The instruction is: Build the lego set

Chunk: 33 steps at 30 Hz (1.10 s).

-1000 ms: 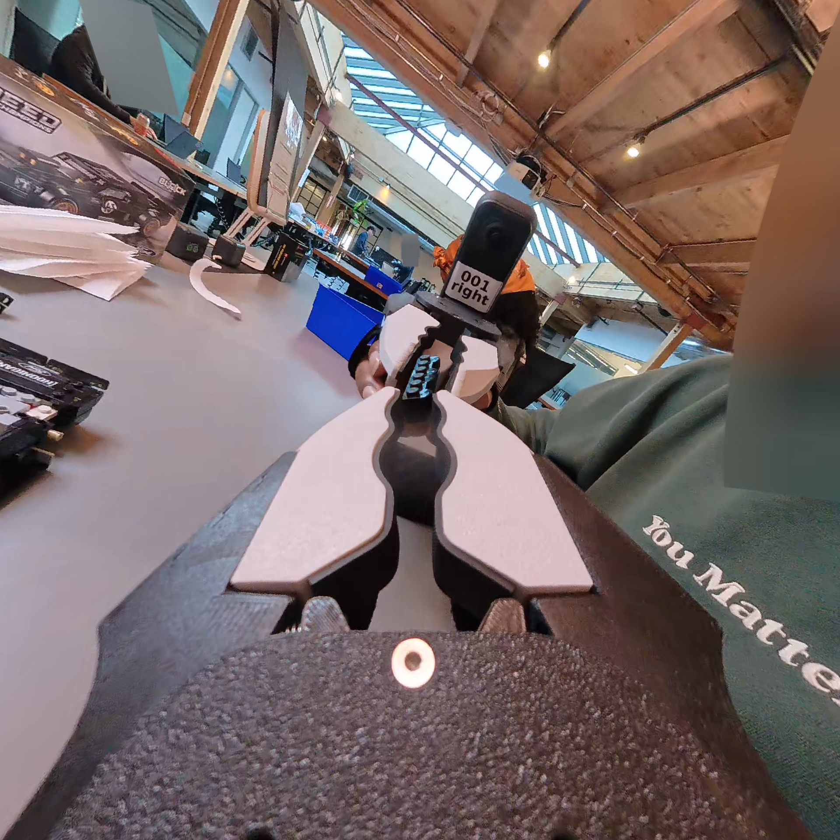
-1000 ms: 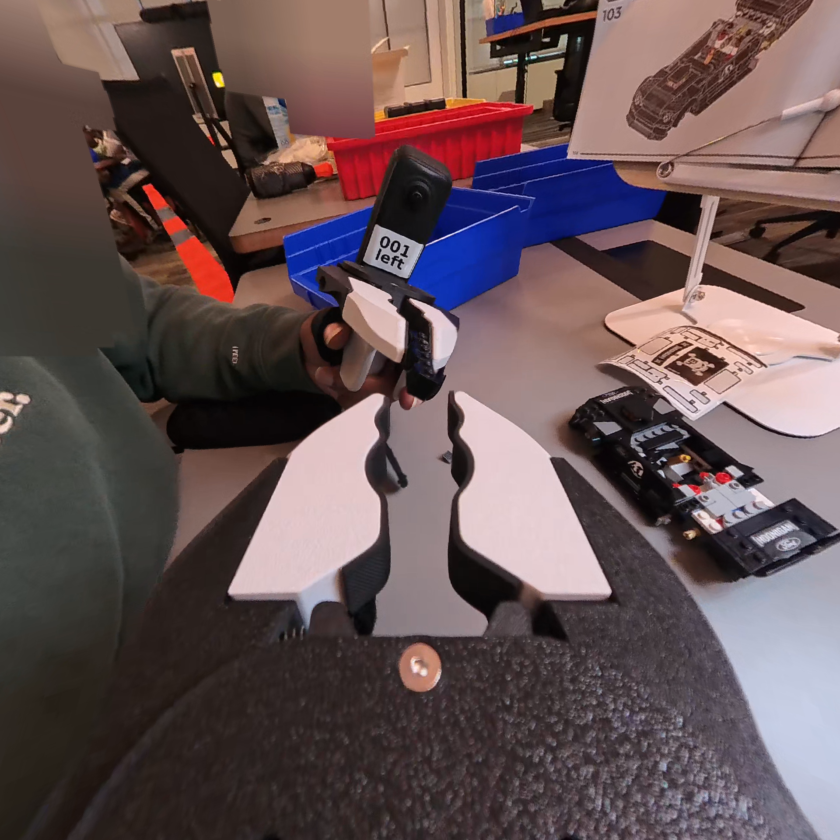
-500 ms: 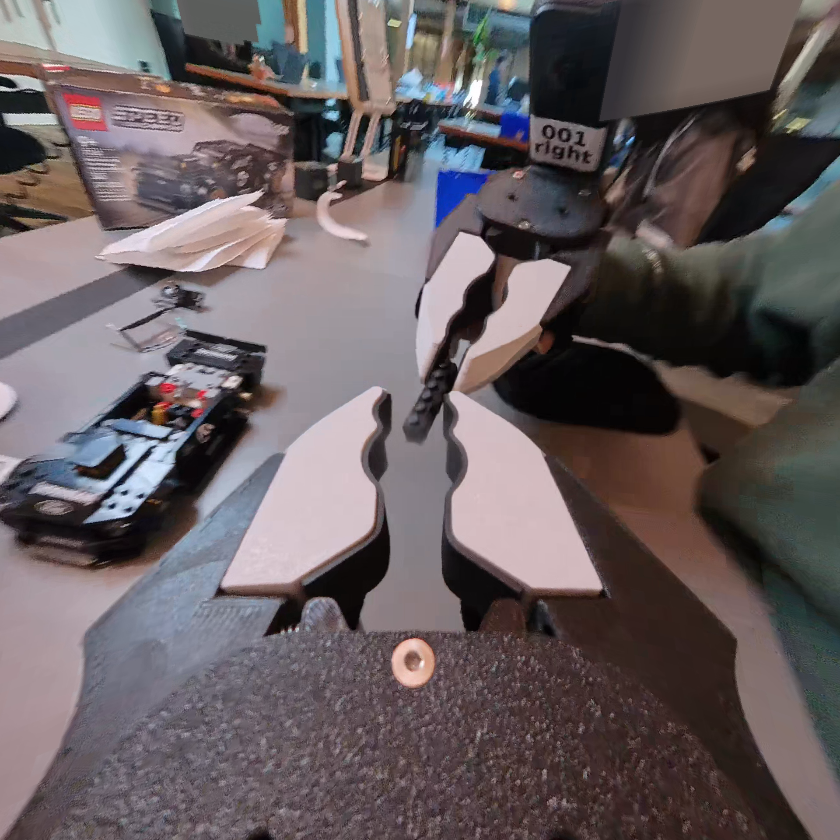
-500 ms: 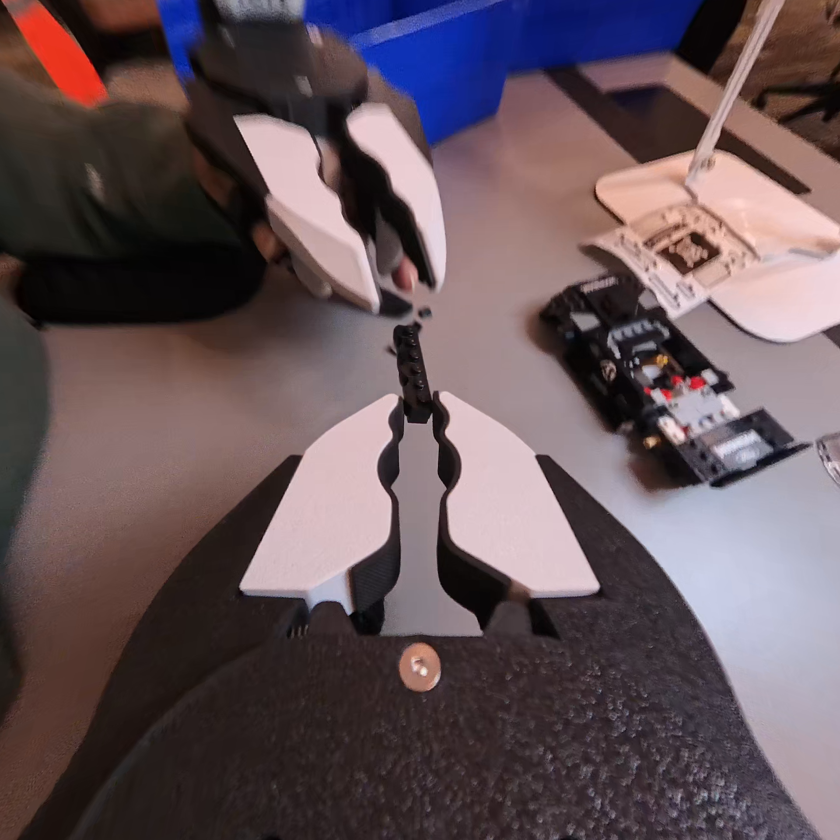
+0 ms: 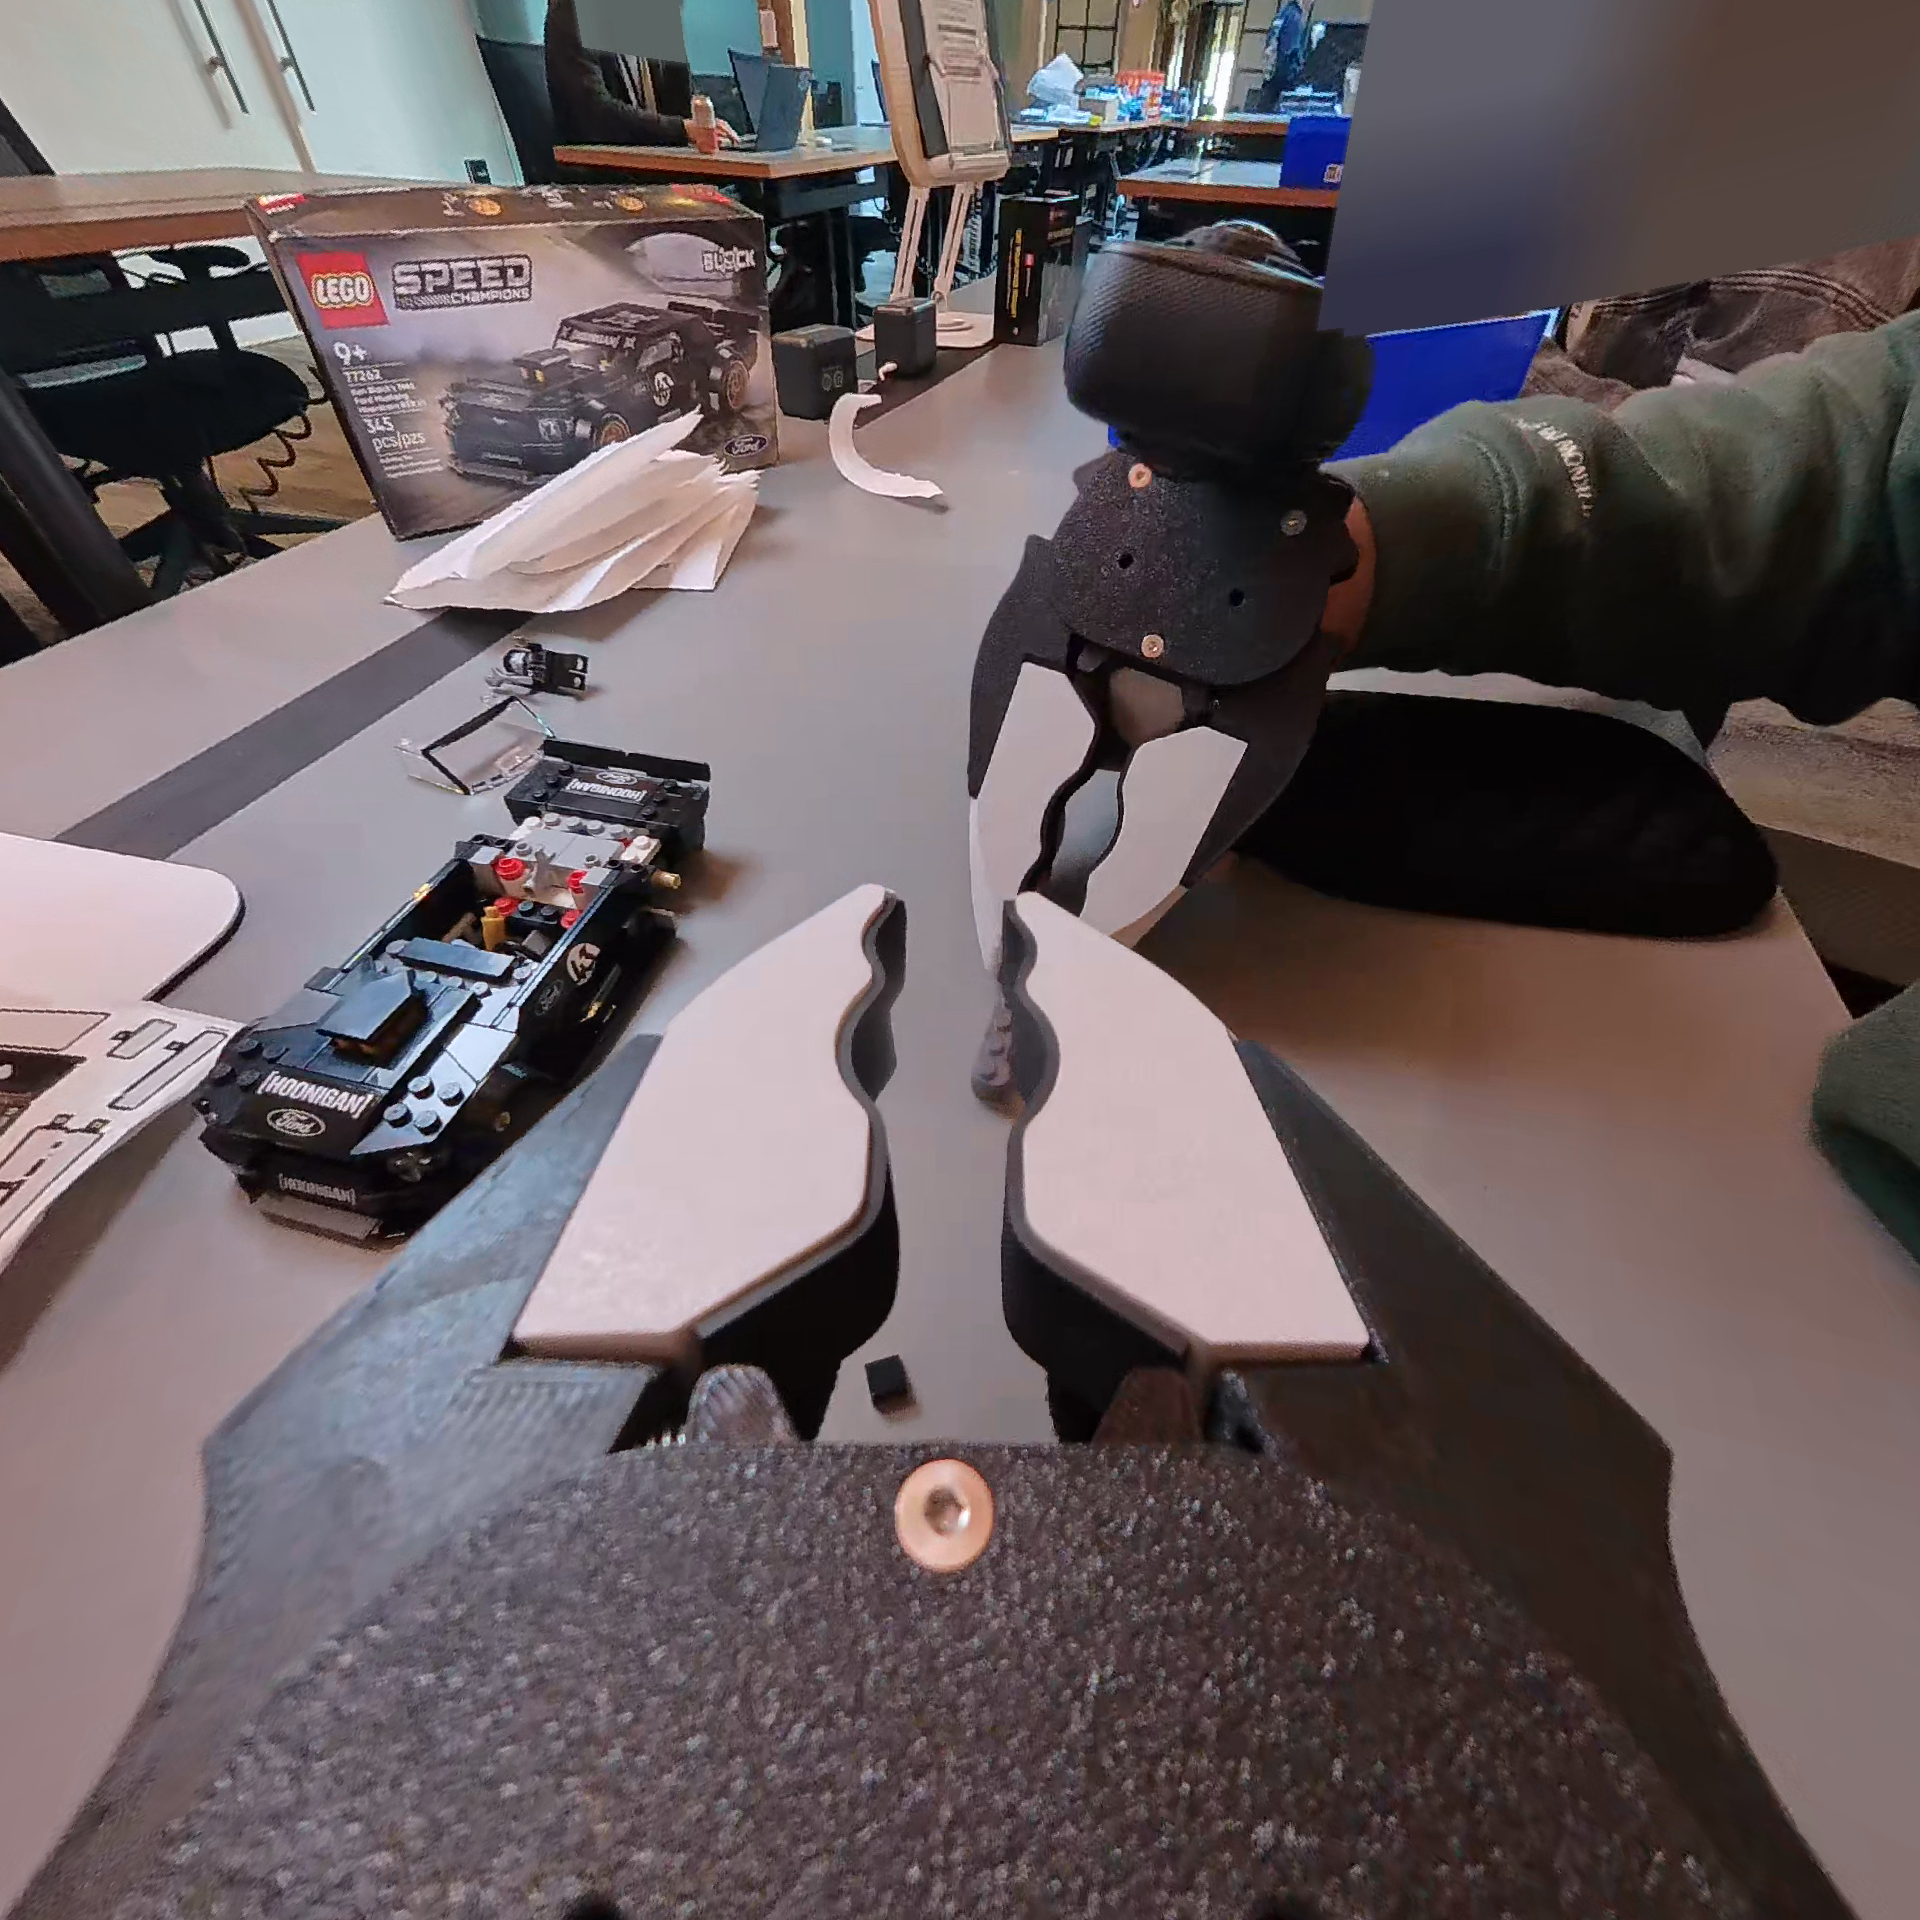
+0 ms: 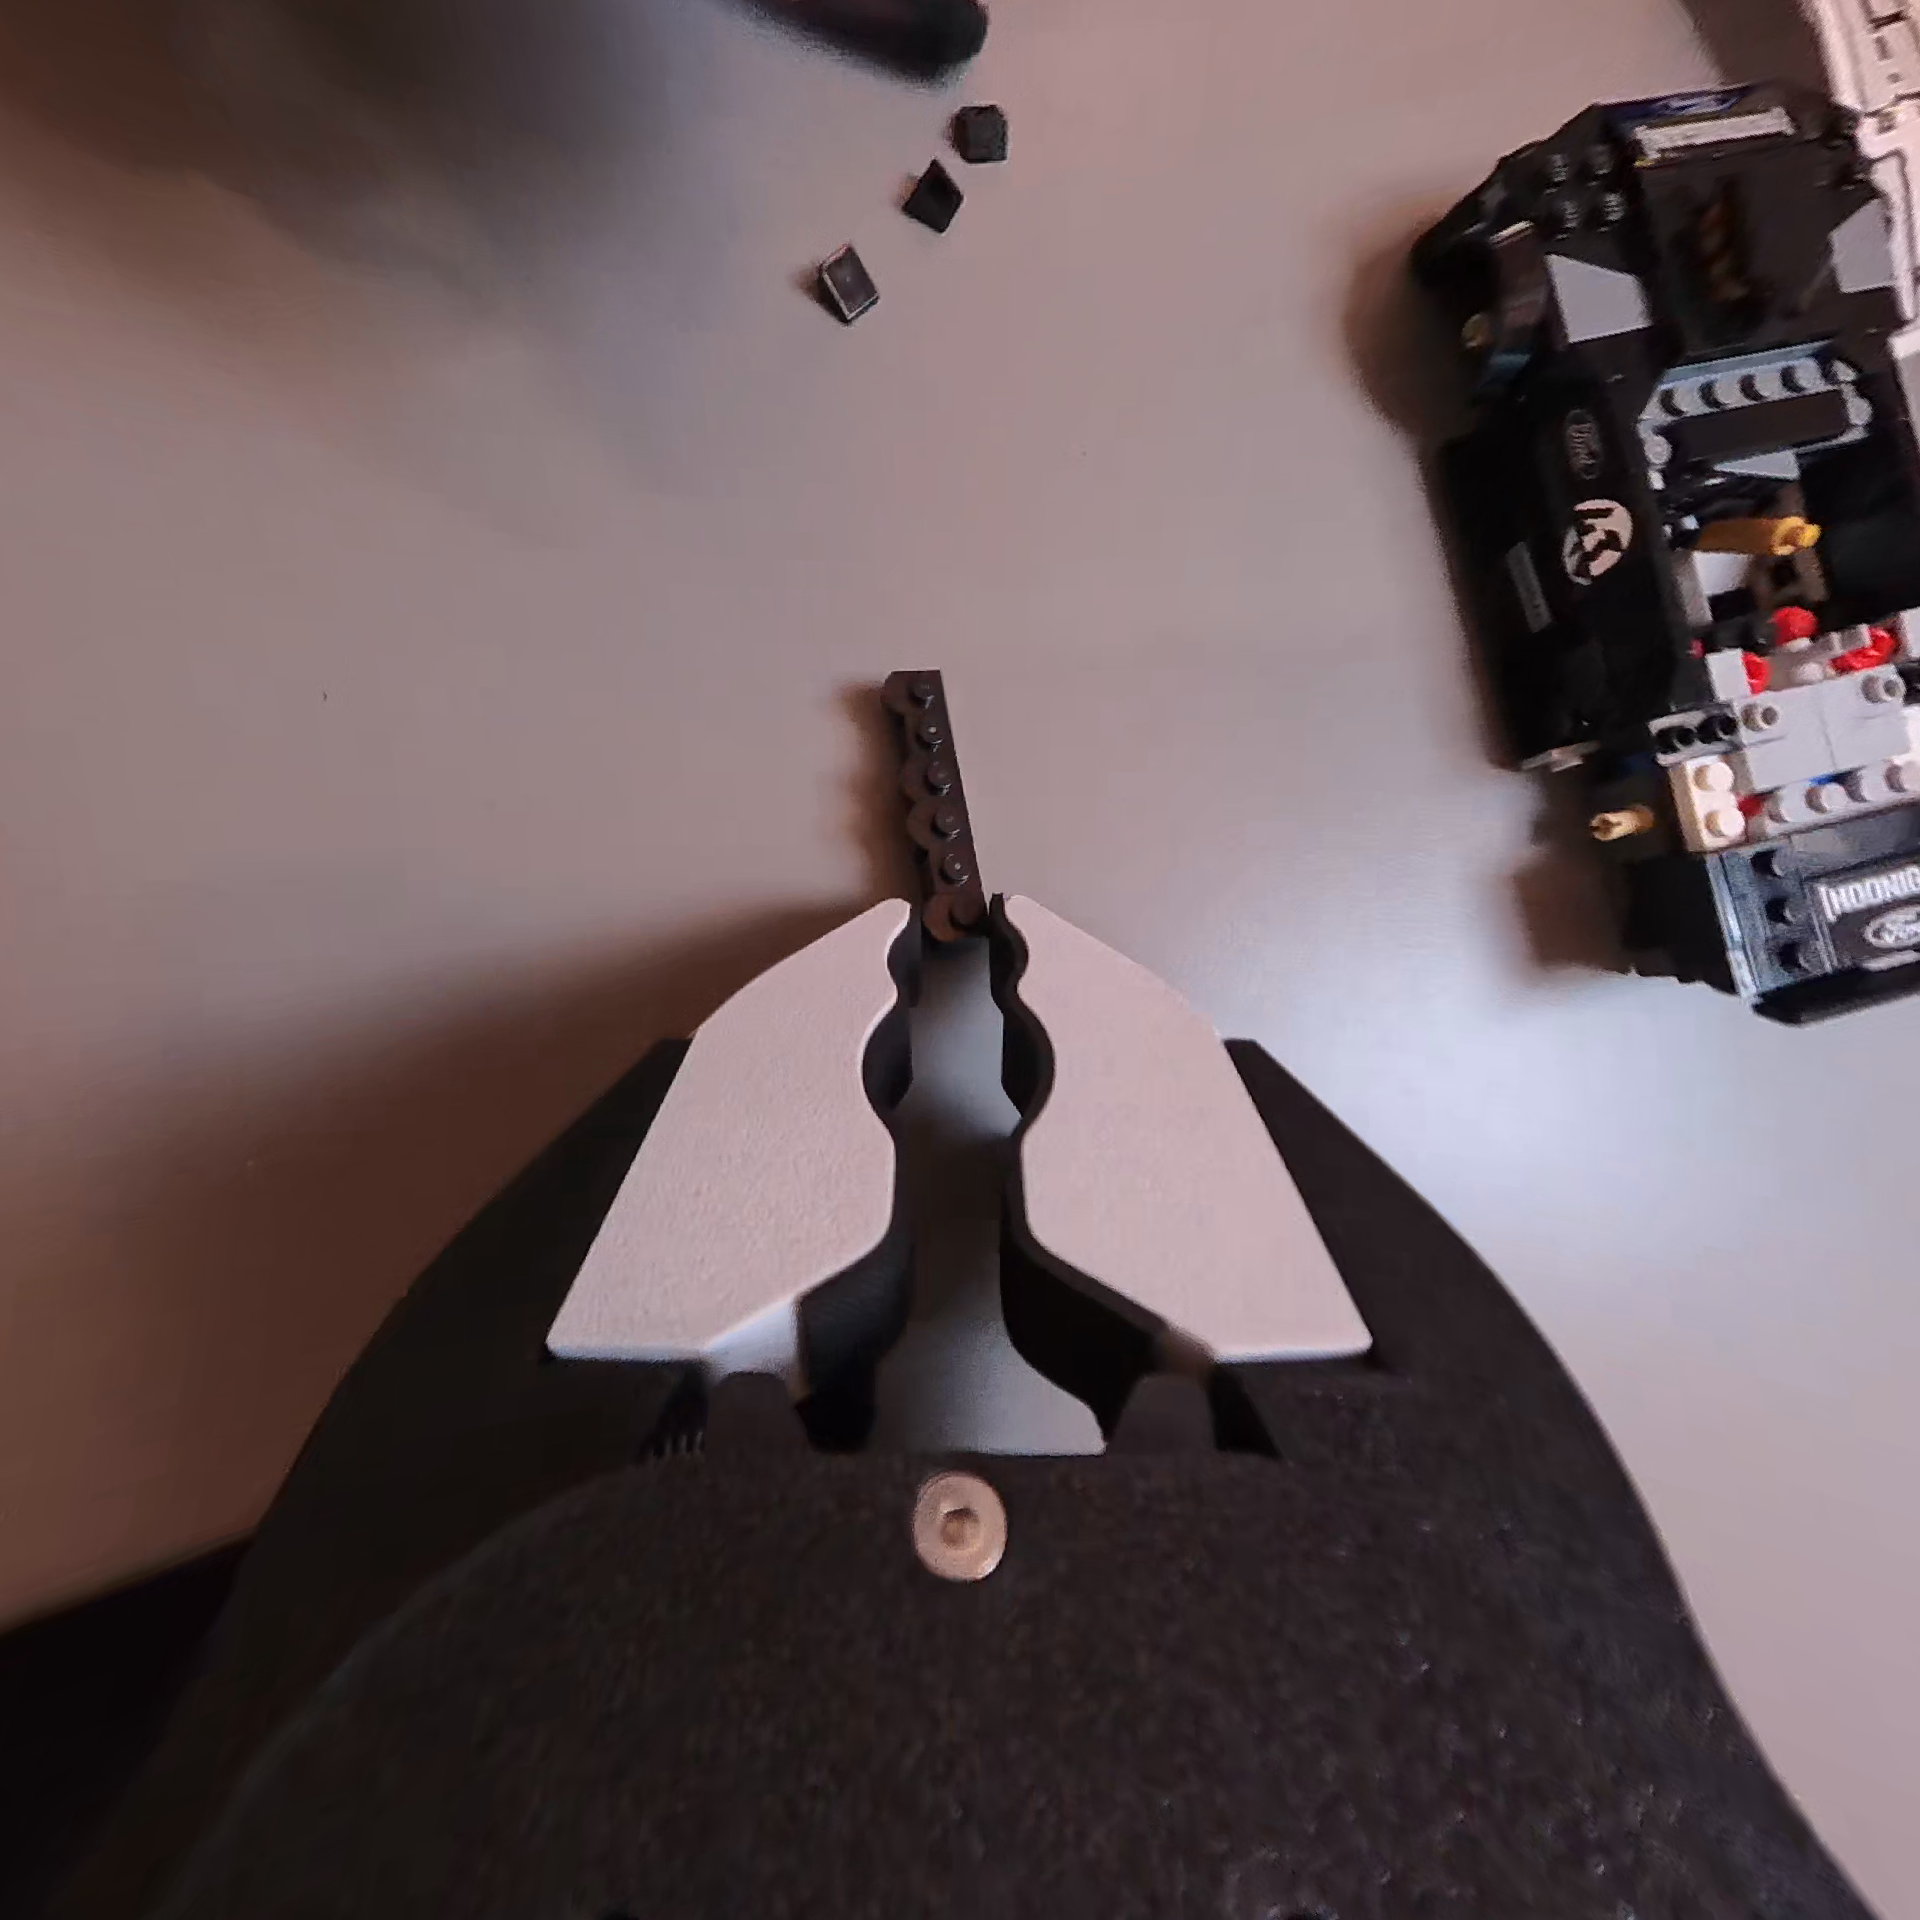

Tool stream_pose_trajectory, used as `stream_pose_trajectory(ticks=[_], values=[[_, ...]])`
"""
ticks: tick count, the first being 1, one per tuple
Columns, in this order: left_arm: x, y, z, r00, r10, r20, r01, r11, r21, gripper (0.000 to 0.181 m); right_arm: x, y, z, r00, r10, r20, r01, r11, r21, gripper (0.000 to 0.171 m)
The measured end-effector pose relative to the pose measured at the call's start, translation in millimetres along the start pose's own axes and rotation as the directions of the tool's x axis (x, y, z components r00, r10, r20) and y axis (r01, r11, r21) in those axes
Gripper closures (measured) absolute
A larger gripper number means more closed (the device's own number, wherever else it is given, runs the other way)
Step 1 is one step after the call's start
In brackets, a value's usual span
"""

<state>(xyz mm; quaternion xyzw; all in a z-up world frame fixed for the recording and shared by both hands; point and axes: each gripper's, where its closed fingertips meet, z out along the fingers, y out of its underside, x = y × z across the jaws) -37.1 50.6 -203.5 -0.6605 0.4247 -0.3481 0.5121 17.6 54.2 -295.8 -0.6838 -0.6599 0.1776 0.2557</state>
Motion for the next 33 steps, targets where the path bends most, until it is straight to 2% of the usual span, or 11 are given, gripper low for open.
stream_pose_trajectory(ticks=[5, 9, 12, 14, 17, 19, 23, 29, 33], values=[[-0.7, -0.7, 0.2, 1.000, 0.002, 0.010, -0.002, 1.000, 0.010, 0.163, 1.5, -4.2, -1.8, 1.000, -0.001, 0.027, 0.001, 1.000, 0.011, 0.141], [-7.1, -5.6, -3.7, 0.998, 0.021, 0.060, -0.023, 0.999, 0.034, 0.165, 8.0, -26.4, -21.6, 0.994, 0.102, -0.028, -0.094, 0.971, 0.220, 0.128], [-17.6, -16.0, -13.6, 0.990, 0.046, 0.133, -0.057, 0.995, 0.079, 0.178, 16.4, -39.6, -41.7, 0.976, 0.190, -0.107, -0.136, 0.913, 0.386, 0.125], [-31.2, -25.0, -24.9, 0.976, 0.044, 0.215, -0.068, 0.992, 0.110, 0.181, 22.7, -43.5, -53.4, 0.958, 0.234, -0.166, -0.134, 0.877, 0.462, 0.129], [-57.4, -31.2, -46.3, 0.938, 0.016, 0.347, -0.050, 0.995, 0.089, 0.181, 28.7, -48.5, -68.6, 0.938, 0.271, -0.217, -0.118, 0.836, 0.537, 0.155], [-66.7, -23.8, -56.6, 0.927, -0.008, 0.374, 0.003, 1.000, 0.013, 0.181, 34.4, -49.2, -76.1, 0.919, 0.288, -0.269, -0.092, 0.820, 0.566, 0.171], [-65.8, 17.2, -71.9, 0.924, 0.000, 0.383, 0.097, 0.968, -0.233, 0.178, 35.2, -47.2, -77.9, 0.909, 0.303, -0.287, -0.083, 0.806, 0.586, 0.171], [-72.9, 84.9, -85.3, 0.897, 0.086, 0.434, 0.185, 0.819, -0.544, 0.168, 30.7, -44.3, -74.0, 0.919, 0.297, -0.259, -0.092, 0.801, 0.592, 0.171], [-74.8, 102.9, -83.5, 0.899, 0.062, 0.433, 0.233, 0.770, -0.594, 0.160, 28.7, -42.8, -76.4, 0.922, 0.292, -0.255, -0.088, 0.797, 0.597, 0.171]])
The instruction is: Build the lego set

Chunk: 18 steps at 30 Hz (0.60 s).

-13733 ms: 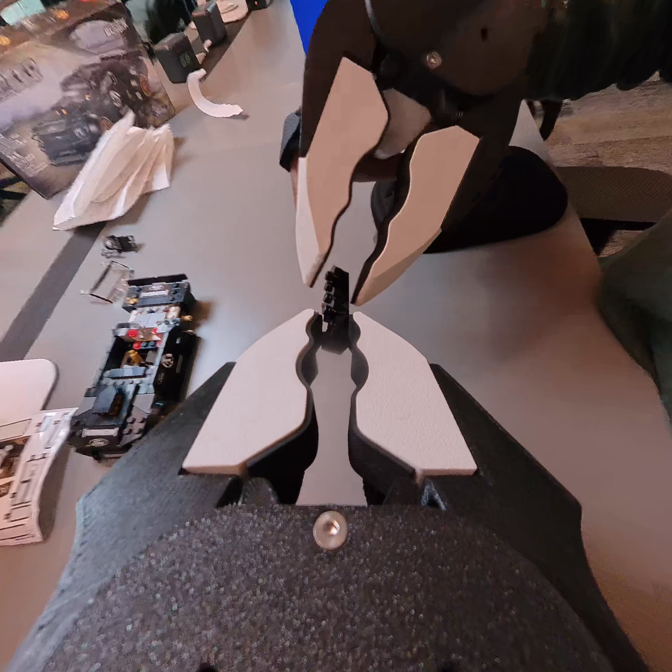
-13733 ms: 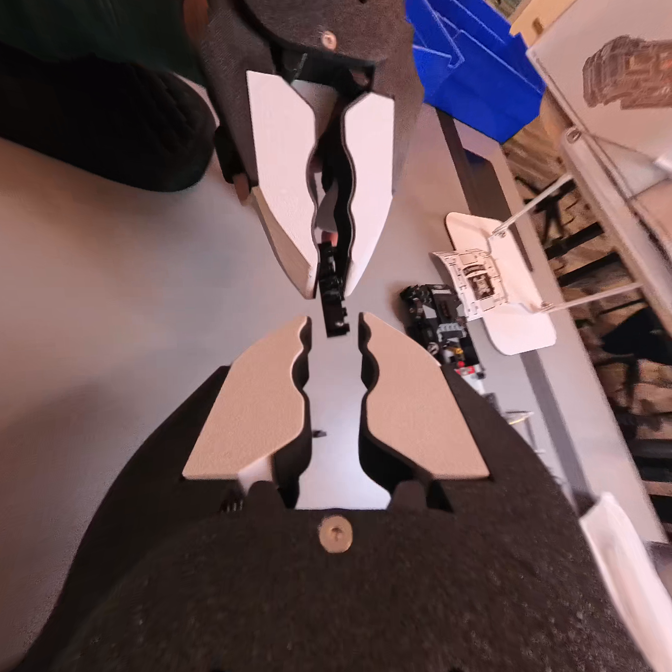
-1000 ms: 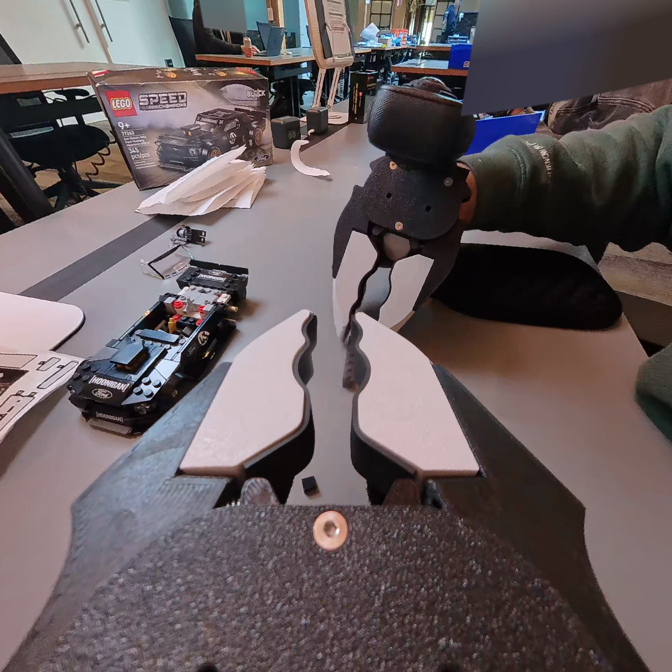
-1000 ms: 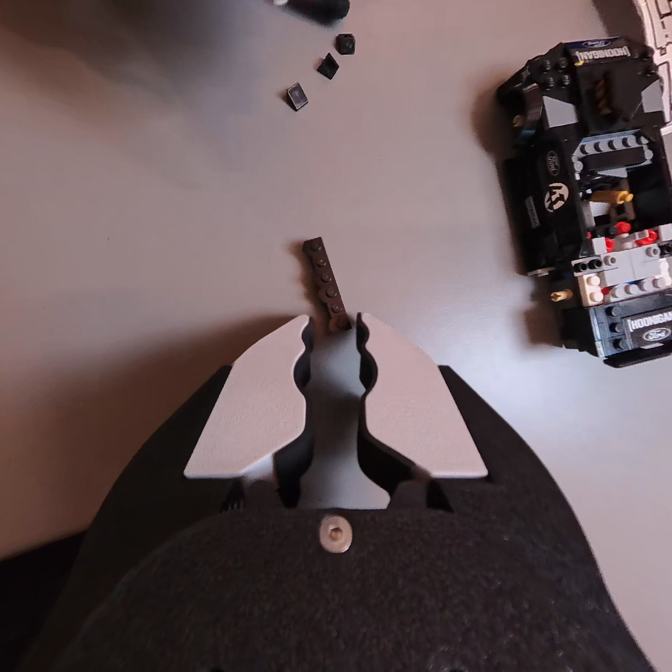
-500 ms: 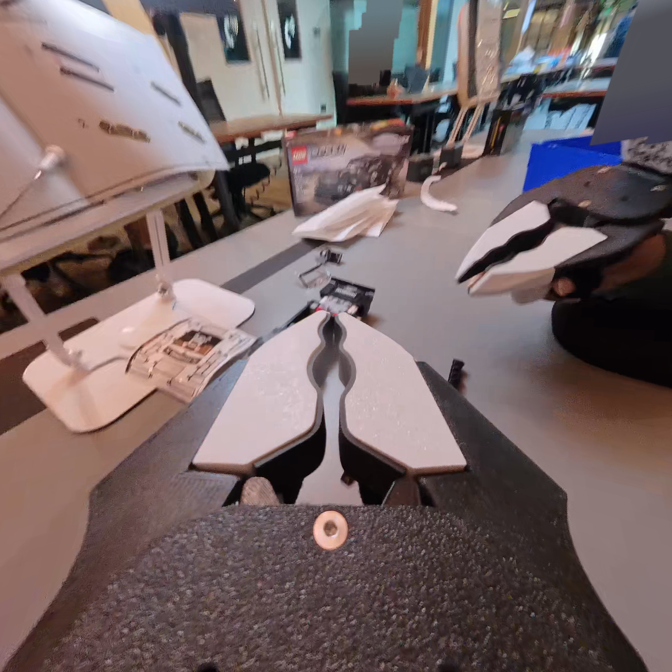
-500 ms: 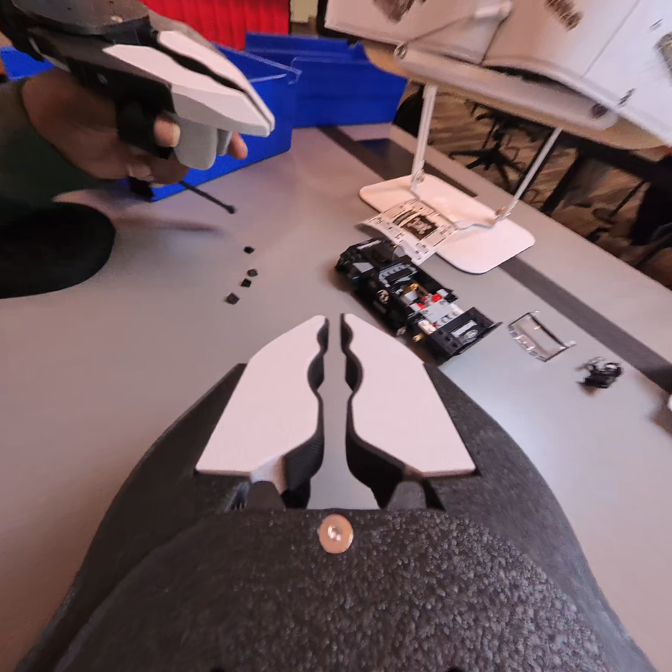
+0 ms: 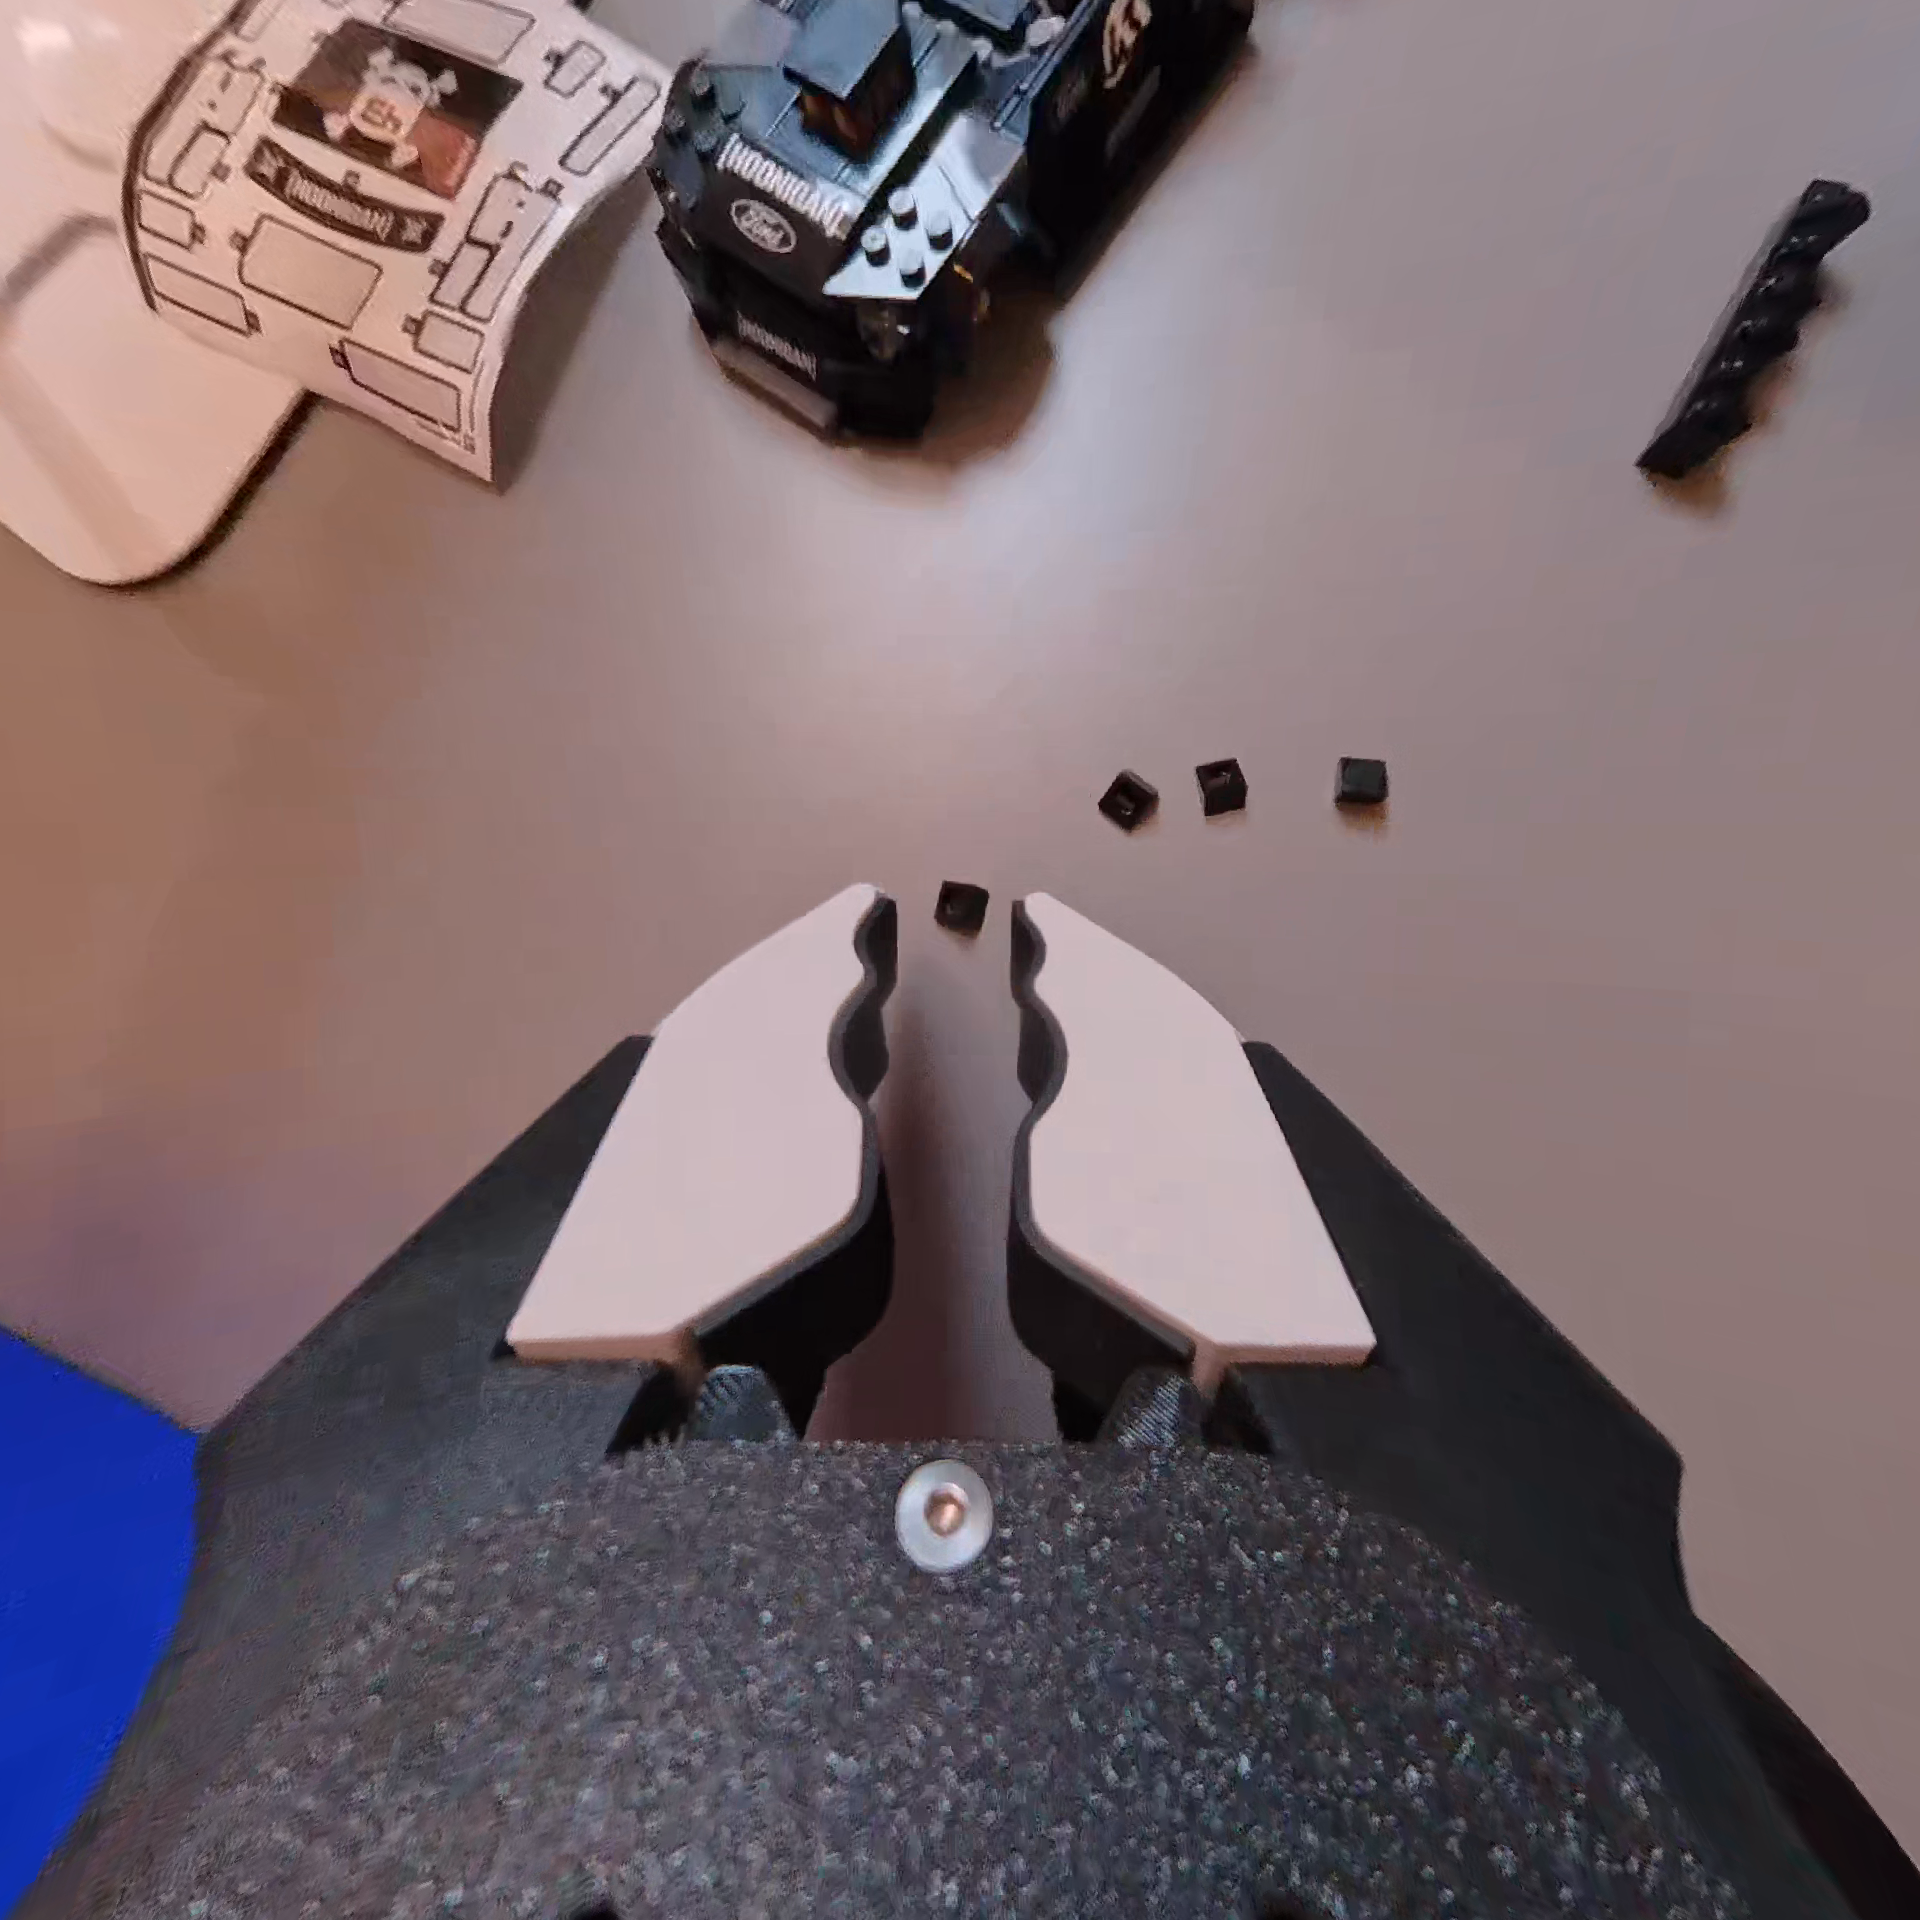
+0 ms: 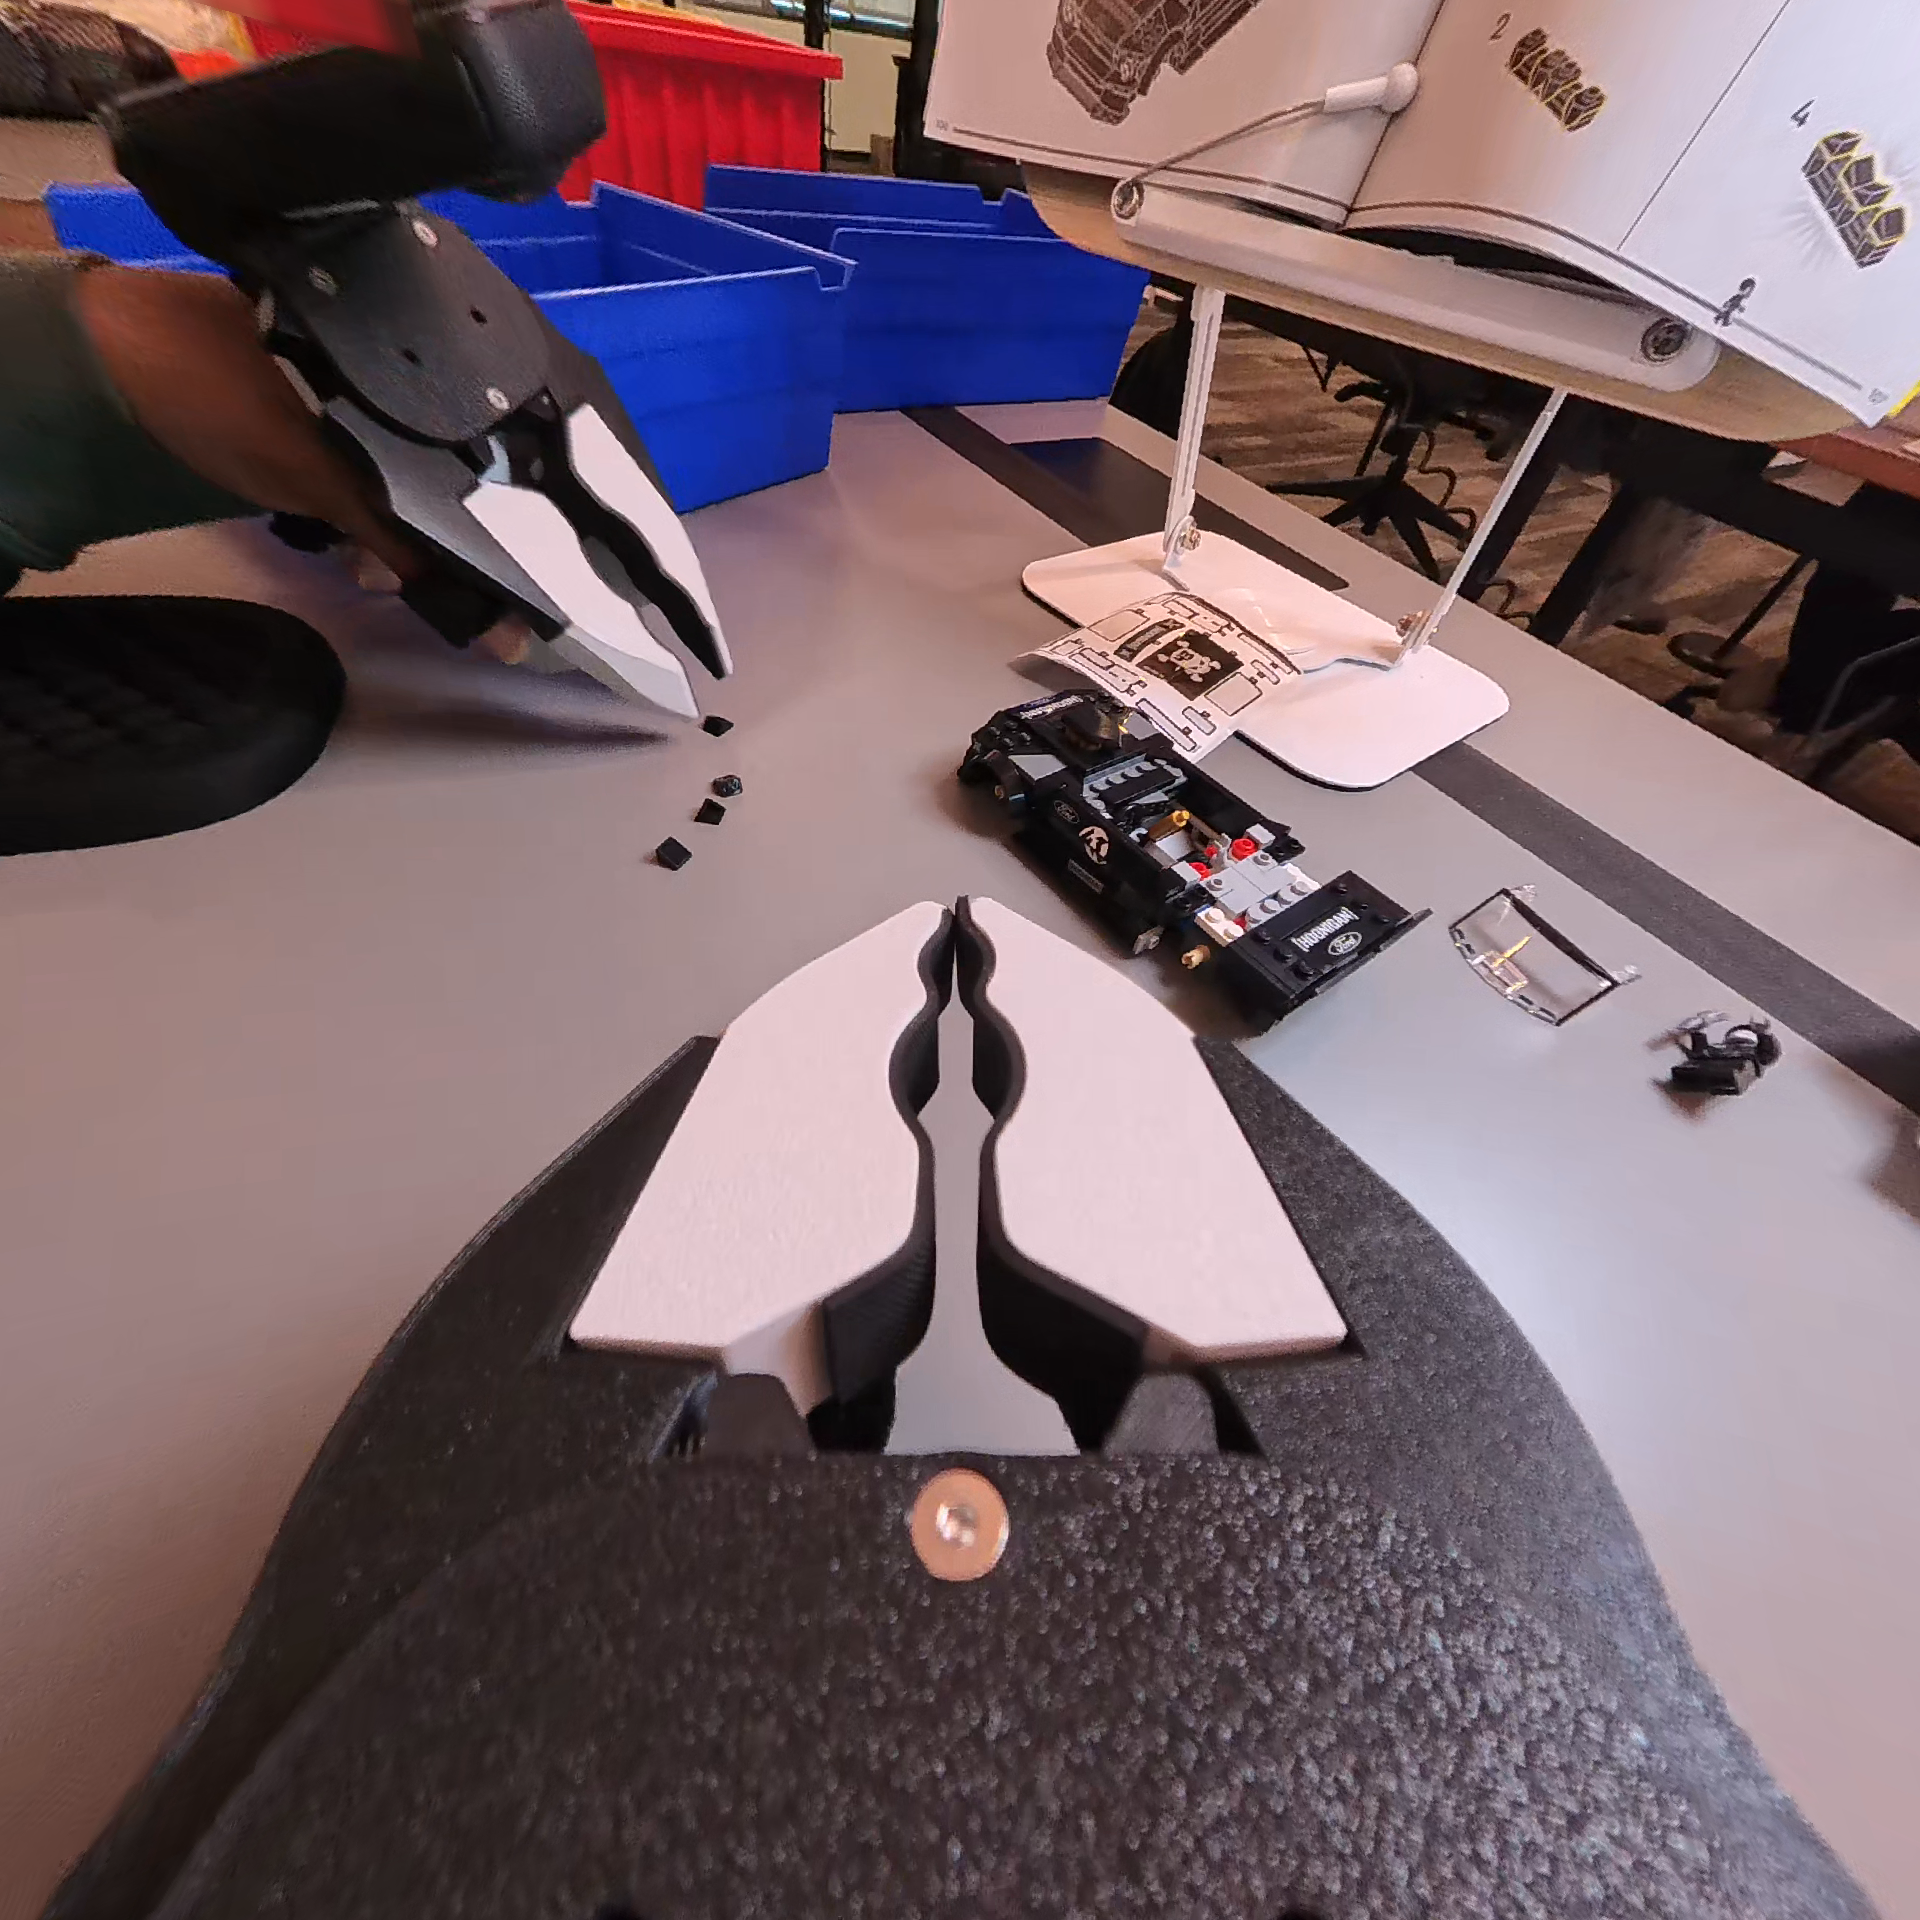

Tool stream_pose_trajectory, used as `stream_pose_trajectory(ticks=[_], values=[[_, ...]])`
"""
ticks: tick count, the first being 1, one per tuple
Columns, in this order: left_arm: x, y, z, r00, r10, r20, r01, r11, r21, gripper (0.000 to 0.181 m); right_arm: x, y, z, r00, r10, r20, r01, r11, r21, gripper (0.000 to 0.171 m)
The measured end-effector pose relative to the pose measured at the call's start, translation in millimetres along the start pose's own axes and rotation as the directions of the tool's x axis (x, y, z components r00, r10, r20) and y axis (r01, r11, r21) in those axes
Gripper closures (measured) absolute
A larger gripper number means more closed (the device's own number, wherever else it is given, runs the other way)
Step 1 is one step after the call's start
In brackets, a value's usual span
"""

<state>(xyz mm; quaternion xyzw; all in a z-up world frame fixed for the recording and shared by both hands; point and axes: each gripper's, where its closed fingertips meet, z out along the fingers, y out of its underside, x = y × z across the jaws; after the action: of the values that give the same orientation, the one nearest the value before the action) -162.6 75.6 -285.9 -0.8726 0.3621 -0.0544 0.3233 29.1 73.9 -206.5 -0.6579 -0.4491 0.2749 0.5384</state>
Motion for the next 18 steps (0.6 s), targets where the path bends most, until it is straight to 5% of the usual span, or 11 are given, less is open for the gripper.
stream_pose_trajectory(ticks=[14, 18], values=[[1.1, 2.5, 12.1, 0.999, -0.006, -0.044, 0.007, 1.000, 0.026, 0.175, -3.7, 6.6, 4.0, 1.000, 0.004, 0.016, -0.004, 1.000, -0.022, 0.171], [7.8, -17.7, 1.1, 0.998, 0.003, -0.065, 0.006, 0.989, 0.145, 0.181, -4.7, 5.8, 3.9, 1.000, -0.002, 0.020, 0.003, 1.000, -0.015, 0.171]])
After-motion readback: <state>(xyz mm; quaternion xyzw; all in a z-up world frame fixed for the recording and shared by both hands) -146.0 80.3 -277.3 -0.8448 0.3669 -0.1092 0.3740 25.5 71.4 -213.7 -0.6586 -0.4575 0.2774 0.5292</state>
